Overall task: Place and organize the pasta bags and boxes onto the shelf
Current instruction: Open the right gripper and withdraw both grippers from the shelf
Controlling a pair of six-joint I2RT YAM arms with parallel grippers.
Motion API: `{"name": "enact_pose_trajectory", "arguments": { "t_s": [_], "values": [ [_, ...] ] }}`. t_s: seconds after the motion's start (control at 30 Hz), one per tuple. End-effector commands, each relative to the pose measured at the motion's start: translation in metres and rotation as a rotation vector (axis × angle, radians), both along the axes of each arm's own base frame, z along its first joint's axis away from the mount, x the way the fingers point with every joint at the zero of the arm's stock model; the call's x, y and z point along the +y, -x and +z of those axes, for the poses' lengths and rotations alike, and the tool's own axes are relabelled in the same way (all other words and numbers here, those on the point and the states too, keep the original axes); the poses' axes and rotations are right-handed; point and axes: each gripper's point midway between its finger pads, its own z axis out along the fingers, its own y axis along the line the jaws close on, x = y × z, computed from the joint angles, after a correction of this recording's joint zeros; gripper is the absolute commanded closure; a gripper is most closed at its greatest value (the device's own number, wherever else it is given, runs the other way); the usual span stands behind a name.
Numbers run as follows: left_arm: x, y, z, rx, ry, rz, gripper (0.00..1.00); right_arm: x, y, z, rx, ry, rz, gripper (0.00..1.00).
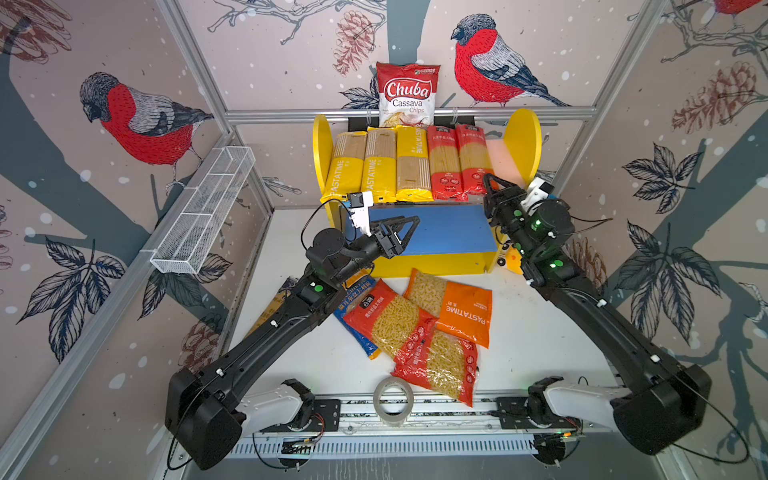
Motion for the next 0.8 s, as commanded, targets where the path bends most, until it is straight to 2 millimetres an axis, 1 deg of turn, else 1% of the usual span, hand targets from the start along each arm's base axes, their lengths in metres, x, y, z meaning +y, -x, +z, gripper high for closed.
{"name": "enact_pose_trajectory", "arguments": {
  "t_s": [0.0, 0.13, 0.2, 0.23, 0.3, 0.37, 0.47, 0.57, 0.67, 0.73, 0.77],
  "values": [
    [0.001, 0.002, 0.004, -0.033, -0.005, 0.005, 0.28, -0.001, 0.009, 0.015, -0.048, -0.041, 0.006, 0.51],
    [0.005, 0.002, -0.002, -0.032, -0.028, 0.028, 0.28, -0.009, 0.015, 0.012, -0.054, -0.025, -0.017, 0.44],
    [0.008, 0.003, -0.001, -0.042, -0.042, 0.041, 0.28, -0.012, 0.020, 0.012, -0.068, 0.000, -0.020, 0.39],
    [0.010, 0.003, -0.015, -0.027, -0.071, 0.050, 0.28, -0.012, 0.023, 0.013, -0.082, 0.022, -0.020, 0.36],
    [0.015, 0.006, -0.025, -0.027, -0.108, 0.072, 0.28, -0.013, 0.028, 0.012, -0.090, 0.074, -0.019, 0.30],
    [0.024, 0.010, -0.037, -0.024, -0.149, 0.106, 0.28, -0.015, 0.033, 0.007, -0.097, 0.127, -0.022, 0.28],
    [0.044, 0.011, -0.061, 0.007, -0.229, 0.190, 0.28, -0.012, 0.041, -0.008, -0.102, 0.194, 0.002, 0.28],
    [0.070, 0.010, -0.087, 0.064, -0.294, 0.279, 0.26, -0.002, 0.050, -0.028, -0.109, 0.264, 0.050, 0.28],
    [0.100, 0.009, -0.111, 0.128, -0.327, 0.379, 0.25, 0.009, 0.065, -0.042, -0.151, 0.318, 0.116, 0.28],
    [0.118, 0.008, -0.130, 0.174, -0.358, 0.450, 0.22, 0.014, 0.076, -0.050, -0.169, 0.348, 0.138, 0.28],
    [0.129, 0.008, -0.141, 0.206, -0.367, 0.497, 0.20, 0.017, 0.082, -0.059, -0.168, 0.368, 0.140, 0.28]
  ]
}}
